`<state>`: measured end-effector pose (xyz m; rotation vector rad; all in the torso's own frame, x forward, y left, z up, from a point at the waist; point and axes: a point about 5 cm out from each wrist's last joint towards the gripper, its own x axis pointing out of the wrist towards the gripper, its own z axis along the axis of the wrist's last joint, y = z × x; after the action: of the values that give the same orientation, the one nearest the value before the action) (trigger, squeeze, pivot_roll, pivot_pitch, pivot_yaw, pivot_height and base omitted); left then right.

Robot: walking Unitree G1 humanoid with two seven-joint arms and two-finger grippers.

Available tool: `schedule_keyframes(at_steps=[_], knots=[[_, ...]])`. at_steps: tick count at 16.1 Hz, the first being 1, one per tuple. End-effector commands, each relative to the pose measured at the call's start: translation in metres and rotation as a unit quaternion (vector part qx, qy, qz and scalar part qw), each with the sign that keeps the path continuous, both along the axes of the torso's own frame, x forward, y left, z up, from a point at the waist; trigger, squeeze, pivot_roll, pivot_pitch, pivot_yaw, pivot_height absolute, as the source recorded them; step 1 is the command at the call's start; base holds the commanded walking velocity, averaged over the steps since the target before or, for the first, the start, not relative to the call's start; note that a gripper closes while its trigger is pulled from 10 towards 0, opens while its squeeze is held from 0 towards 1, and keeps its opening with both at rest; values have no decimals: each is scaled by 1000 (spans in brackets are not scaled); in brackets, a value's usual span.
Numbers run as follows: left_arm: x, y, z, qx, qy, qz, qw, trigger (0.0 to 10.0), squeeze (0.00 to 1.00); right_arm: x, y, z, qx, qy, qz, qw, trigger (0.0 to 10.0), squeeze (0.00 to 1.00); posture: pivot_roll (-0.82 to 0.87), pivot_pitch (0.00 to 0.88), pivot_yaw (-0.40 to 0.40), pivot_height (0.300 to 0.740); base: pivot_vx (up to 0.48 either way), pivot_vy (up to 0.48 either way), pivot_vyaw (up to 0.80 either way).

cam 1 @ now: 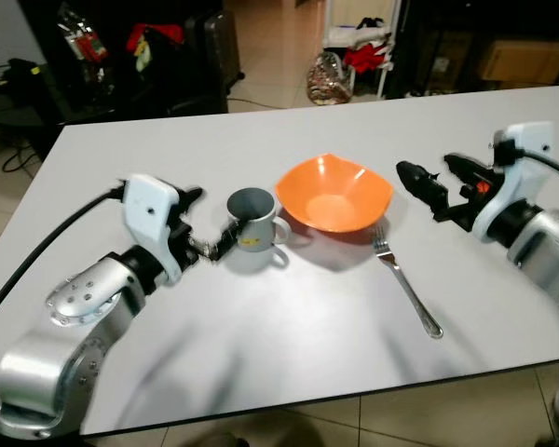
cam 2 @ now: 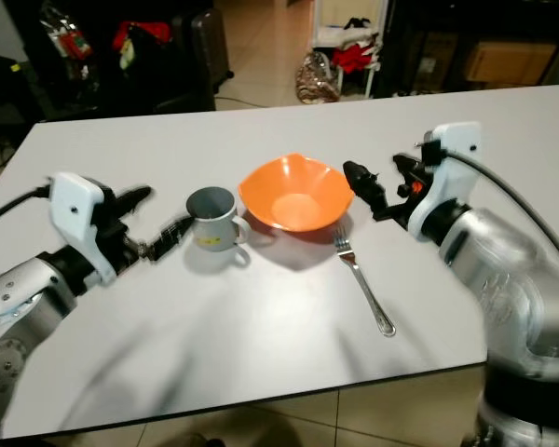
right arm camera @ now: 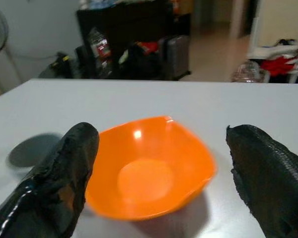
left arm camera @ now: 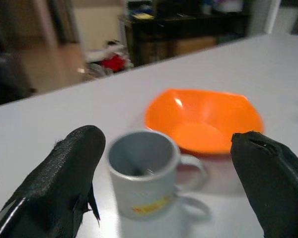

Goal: Setting the table

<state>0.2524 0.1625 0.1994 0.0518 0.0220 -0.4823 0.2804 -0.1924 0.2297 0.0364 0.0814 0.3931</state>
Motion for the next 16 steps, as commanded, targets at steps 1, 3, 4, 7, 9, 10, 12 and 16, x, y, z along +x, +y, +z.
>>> schedule_keyframes(at_steps=[1, 3, 4, 7, 9, 10, 12, 16], knots=[[-1, 2, 9, -6, -23, 55, 998, 10000, 0, -11, 19, 1, -2, -32, 11, 999, 10000, 1000, -113, 19, 74, 740, 0, 0, 544], [-9, -5, 10, -3, -35, 87, 996, 10000, 0, -22, 37, -8, 7, -46, 15, 999, 10000, 1000, -100, 16, 74, 740, 0, 0, 800], [-11, -7, 9, 1, -33, 92, 995, 10000, 0, -24, 41, -9, 12, -47, 14, 999, 10000, 1000, -97, 16, 74, 740, 0, 0, 800], [-13, -9, 5, 2, -33, 128, 991, 10000, 0, -29, 54, -11, 30, -61, 9, 998, 10000, 1000, -104, 5, 76, 740, 0, 0, 800], [-10, -5, 9, -33, -35, 158, 986, 10000, 0, -30, 58, -9, 38, -71, 6, 997, 10000, 1000, -77, 12, 51, 740, 0, 0, 800], [-3, -7, 15, -25, -49, 146, 988, 10000, 0, -28, 59, -8, 36, -79, 3, 996, 10000, 1000, -73, 12, 50, 740, 0, 0, 800], [2, -5, 18, -16, -58, 145, 988, 10000, 0, -25, 60, -8, 25, -85, 0, 996, 10000, 1000, -70, 8, 40, 740, 0, 0, 800], [-6, 14, 15, -10, -51, 160, 986, 10000, 0, -23, 62, -8, 4, -94, 6, 996, 10000, 1000, -83, 0, 24, 740, 0, 0, 780]])
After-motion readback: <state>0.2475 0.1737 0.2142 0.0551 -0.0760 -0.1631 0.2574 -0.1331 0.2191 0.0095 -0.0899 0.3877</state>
